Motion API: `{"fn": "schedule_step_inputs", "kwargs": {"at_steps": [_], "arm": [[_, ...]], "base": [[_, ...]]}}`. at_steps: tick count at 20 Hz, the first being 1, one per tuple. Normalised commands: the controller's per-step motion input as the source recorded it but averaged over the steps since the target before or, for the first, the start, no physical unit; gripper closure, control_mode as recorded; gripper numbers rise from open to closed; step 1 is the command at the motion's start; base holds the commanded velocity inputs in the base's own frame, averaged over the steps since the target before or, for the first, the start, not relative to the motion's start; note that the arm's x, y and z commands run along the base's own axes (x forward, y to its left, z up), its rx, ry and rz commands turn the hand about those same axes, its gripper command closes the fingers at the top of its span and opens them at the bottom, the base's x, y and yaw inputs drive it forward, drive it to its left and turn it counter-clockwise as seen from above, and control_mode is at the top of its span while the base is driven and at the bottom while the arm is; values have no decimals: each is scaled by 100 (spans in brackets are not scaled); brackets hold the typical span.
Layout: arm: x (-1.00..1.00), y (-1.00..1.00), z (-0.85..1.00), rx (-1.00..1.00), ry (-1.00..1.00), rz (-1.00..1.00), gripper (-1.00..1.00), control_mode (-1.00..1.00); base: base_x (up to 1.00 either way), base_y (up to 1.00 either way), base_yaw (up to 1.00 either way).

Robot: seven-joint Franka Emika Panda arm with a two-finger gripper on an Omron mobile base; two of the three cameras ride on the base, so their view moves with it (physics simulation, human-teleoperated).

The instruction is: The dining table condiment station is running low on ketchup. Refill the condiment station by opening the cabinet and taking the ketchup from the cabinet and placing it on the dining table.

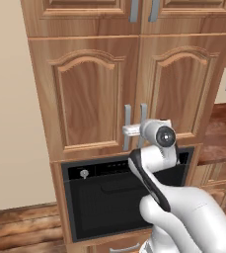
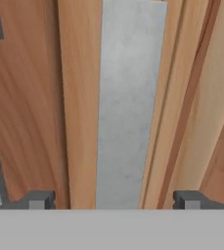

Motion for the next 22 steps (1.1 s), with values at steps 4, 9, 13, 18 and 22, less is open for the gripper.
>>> {"fn": "schedule_step_inputs", "kwargs": {"at_steps": [4, 9, 13, 18, 22], "arm": [[41, 0, 0, 0, -1, 0, -100, -100], [28, 0, 0, 0, 0, 0, -100, -100], [17, 0, 0, 0, 0, 0, 100, -100], [24, 0, 0, 0, 0, 0, 100, -100], [21, 0, 0, 0, 0, 0, 100, -100]], "base": [[0, 0, 0], [0, 0, 0], [0, 0, 0], [0, 0, 0], [0, 0, 0]]}}
